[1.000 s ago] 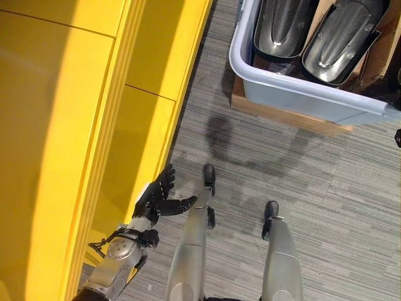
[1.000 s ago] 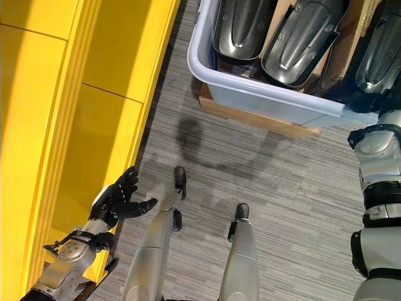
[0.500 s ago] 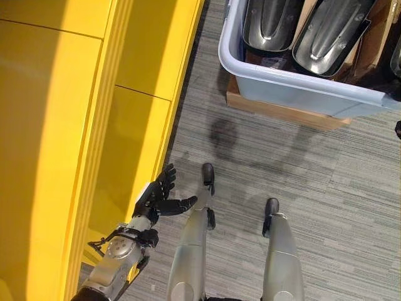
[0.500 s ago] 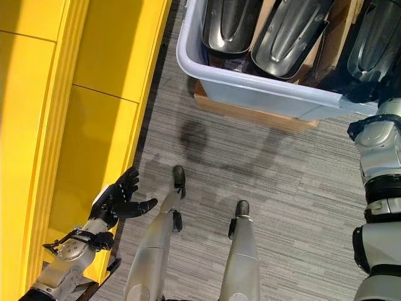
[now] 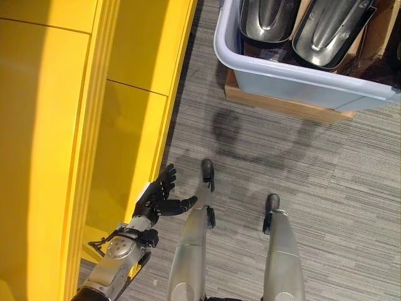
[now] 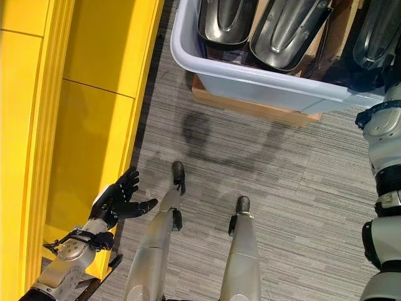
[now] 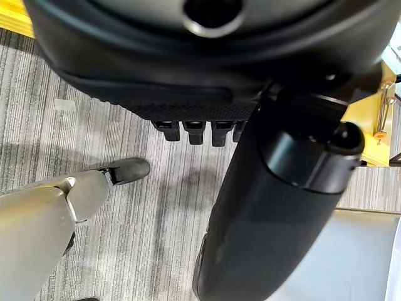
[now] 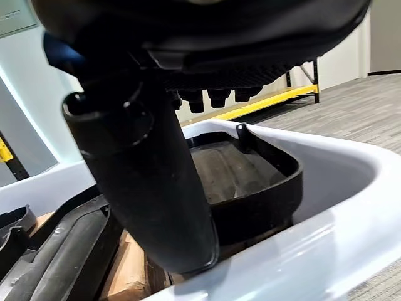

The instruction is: Move parts from the plastic box to the shelf.

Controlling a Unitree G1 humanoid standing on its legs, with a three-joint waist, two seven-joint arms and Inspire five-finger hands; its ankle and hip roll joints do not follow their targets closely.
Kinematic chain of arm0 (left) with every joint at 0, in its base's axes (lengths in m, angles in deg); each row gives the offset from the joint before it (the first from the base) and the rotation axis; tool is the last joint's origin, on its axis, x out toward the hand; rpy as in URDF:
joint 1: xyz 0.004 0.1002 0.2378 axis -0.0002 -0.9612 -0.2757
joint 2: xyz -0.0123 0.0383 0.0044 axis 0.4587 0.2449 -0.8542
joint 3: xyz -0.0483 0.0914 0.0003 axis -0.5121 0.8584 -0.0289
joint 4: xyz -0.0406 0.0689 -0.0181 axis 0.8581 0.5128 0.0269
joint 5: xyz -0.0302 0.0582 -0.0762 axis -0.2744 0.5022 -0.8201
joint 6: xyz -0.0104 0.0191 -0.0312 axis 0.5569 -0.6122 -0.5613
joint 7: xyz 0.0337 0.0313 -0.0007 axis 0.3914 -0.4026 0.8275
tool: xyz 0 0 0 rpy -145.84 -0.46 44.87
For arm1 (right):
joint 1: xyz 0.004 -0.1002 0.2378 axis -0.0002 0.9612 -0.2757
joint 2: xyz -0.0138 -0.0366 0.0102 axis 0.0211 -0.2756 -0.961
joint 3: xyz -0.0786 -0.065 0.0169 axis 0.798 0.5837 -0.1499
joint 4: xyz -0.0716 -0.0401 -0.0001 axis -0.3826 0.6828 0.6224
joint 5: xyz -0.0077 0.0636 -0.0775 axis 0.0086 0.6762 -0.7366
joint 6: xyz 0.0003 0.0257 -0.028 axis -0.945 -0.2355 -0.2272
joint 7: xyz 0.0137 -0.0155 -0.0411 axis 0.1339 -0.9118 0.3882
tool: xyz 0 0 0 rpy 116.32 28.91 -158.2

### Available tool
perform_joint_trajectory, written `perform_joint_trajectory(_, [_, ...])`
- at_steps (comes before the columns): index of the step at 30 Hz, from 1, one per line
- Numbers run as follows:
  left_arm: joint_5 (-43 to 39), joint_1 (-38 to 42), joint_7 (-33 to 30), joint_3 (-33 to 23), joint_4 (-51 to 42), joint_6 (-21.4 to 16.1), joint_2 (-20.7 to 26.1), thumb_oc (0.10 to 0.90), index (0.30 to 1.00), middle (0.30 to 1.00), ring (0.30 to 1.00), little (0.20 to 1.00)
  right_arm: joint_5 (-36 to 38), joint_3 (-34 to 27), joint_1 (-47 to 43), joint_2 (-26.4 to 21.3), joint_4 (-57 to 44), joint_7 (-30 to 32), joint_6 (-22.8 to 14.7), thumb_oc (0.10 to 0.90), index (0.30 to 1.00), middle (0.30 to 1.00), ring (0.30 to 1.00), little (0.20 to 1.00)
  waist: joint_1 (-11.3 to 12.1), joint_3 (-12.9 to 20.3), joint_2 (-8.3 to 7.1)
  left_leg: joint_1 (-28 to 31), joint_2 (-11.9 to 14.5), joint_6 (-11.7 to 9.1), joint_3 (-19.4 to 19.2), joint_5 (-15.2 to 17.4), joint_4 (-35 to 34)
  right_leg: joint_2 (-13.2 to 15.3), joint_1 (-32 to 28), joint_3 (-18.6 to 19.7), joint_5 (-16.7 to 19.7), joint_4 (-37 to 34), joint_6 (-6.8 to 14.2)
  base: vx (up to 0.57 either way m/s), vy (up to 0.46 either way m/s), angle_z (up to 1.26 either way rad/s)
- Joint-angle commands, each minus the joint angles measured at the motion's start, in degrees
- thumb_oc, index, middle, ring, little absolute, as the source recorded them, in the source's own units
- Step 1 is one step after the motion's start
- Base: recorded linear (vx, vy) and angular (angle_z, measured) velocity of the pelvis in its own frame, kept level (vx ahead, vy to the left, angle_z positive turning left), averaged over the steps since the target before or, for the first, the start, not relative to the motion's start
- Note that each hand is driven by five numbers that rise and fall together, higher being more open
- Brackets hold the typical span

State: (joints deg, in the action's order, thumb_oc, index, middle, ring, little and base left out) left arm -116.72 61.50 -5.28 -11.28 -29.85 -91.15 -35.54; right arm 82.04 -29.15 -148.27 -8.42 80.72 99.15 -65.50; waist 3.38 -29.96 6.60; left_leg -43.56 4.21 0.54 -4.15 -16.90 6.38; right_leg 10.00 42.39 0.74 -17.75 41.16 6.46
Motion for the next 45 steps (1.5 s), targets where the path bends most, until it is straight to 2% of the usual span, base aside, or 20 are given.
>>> perform_joint_trajectory(1, [1.3,0.3,0.6,-1.0,-1.7,-3.1,0.7,0.9,1.0,1.0,1.0,1.0,-3.2,2.6,-6.5,-6.2,2.2,0.9,-0.2,0.9,1.0,1.0,1.0,1.0,-0.4,0.2,0.46,3.0,3.7,-1.9,2.6,20.3,16.3,-1.7,-5.2,-0.3,9.0,-15.4,-3.2,0.0,0.0,0.0])
perform_joint_trajectory(10, [1.4,0.5,-0.2,-1.0,-1.6,-3.3,0.7,0.9,1.0,1.0,1.0,1.0,-2.8,6.3,-9.8,-5.1,3.6,-0.1,-0.3,0.9,1.0,1.0,1.0,1.0,-0.1,0.2,0.69,2.2,3.7,-2.1,3.0,19.8,15.6,-2.1,-3.8,-0.5,8.4,-14.4,-3.5,0.0,-0.003,0.0])
perform_joint_trajectory(20, [1.2,0.5,-1.0,-1.3,-1.5,-3.7,0.1,0.9,1.0,1.0,1.0,1.0,-1.3,5.5,-9.6,-3.0,2.6,0.5,-0.8,0.9,1.0,1.0,1.0,1.0,-0.1,0.2,0.43,1.6,3.9,-2.1,3.5,19.7,15.7,-2.5,-3.1,-0.7,8.0,-13.8,-3.7,0.01,-0.008,0.02])
perform_joint_trajectory(23, [1.3,0.0,-1.2,-1.6,-1.5,-3.6,-0.1,0.9,1.0,1.0,1.0,1.0,-1.7,2.8,-7.8,-2.7,-2.2,1.7,-1.1,0.9,1.0,1.0,1.0,1.0,-0.4,0.2,0.19,1.9,3.9,-2.0,3.6,19.9,15.6,-2.6,-3.2,-0.7,8.1,-13.7,-3.7,0.0,0.0,0.0])
perform_joint_trajectory(31, [1.1,0.2,-1.6,-1.9,-1.3,-3.7,-0.1,0.9,1.0,1.0,1.0,1.0,-1.1,1.2,-7.4,-1.1,-4.9,1.8,-0.8,0.9,1.0,1.0,1.0,1.0,-0.3,0.2,-0.42,1.9,3.7,-1.9,3.8,20.2,16.1,-2.5,-3.8,-0.8,8.4,-14.1,-3.6,0.0,0.0,0.0])
perform_joint_trajectory(37, [1.5,-1.0,-2.0,-3.8,-1.8,-3.2,-0.3,0.9,1.0,1.0,1.0,1.0,-3.5,-4.9,-1.1,-1.1,-17.4,2.5,-0.9,0.9,1.0,1.0,1.0,1.0,-1.0,0.2,-1.12,2.4,3.6,-1.8,3.8,20.5,16.2,-2.5,-4.7,-0.9,8.5,-14.3,-3.6,-0.01,0.004,0.0])
perform_joint_trajectory(38, [1.6,-1.1,-2.0,-4.3,-2.0,-3.2,-0.5,0.9,1.0,1.0,1.0,1.0,-4.0,-6.3,0.2,-1.0,-19.5,2.7,-1.1,0.9,1.0,1.0,1.0,1.0,-1.1,0.2,-1.2,1.4,3.8,-1.3,3.3,19.0,15.9,-2.5,-3.7,-1.3,9.9,-14.7,-3.9,0.0,0.0,0.0])
perform_joint_trajectory(39, [1.7,-1.4,-2.1,-4.4,-1.9,-3.1,-0.5,0.9,1.0,1.0,1.0,1.0,-4.9,-8.1,2.4,-0.6,-22.1,2.6,-1.1,0.9,1.0,1.0,1.0,1.0,-1.2,0.2,-1.52,2.6,3.6,-1.7,3.9,20.7,16.2,-2.5,-4.9,-0.9,8.5,-14.5,-3.6,0.0,0.0,0.0])
perform_joint_trajectory(41, [1.9,-1.6,-2.0,-5.0,-2.2,-2.9,-0.8,0.9,1.0,1.0,1.0,1.0,-5.9,-11.0,5.7,-0.1,-26.0,2.6,-1.5,0.9,1.0,1.0,1.0,1.0,-1.3,0.2,-1.8,1.7,3.7,-1.2,3.4,19.2,16.0,-2.5,-4.2,-1.4,9.9,-14.9,-3.8,0.0,0.0,0.0])
perform_joint_trajectory(42, [2.0,-1.8,-1.9,-5.0,-2.3,-2.7,-0.7,0.9,1.0,1.0,1.0,1.0,-6.3,-12.5,7.7,0.4,-27.8,2.3,-1.7,0.9,1.0,1.0,1.0,1.0,-1.3,0.2,-2.1,2.9,3.5,-1.5,3.9,20.6,16.1,-2.5,-5.5,-1.0,8.8,-14.9,-3.6,-0.07,0.015,0.02])
perform_joint_trajectory(43, [2.5,-1.9,-1.7,-5.4,-2.6,-2.5,-0.5,0.9,1.0,1.0,1.0,1.0,-7.6,-13.8,9.9,1.1,-31.3,1.7,-2.0,0.9,1.0,1.0,1.0,1.0,-1.3,0.2,-2.3,2.2,3.7,-1.1,3.3,19.3,15.8,-2.5,-5.0,-1.3,10.0,-15.3,-3.8,0.07,0.011,0.01])
perform_joint_trajectory(45, [2.7,-2.1,-1.5,-5.4,-2.6,-2.4,-0.3,0.9,1.0,1.0,1.0,1.0,-7.8,-14.3,10.7,1.3,-32.4,1.2,-2.1,0.9,1.0,1.0,1.0,1.0,-1.3,0.2,-2.6,3.6,3.5,-1.4,3.8,21.0,15.9,-2.5,-6.3,-0.9,8.7,-15.2,-3.5,0.04,0.01,-0.01])
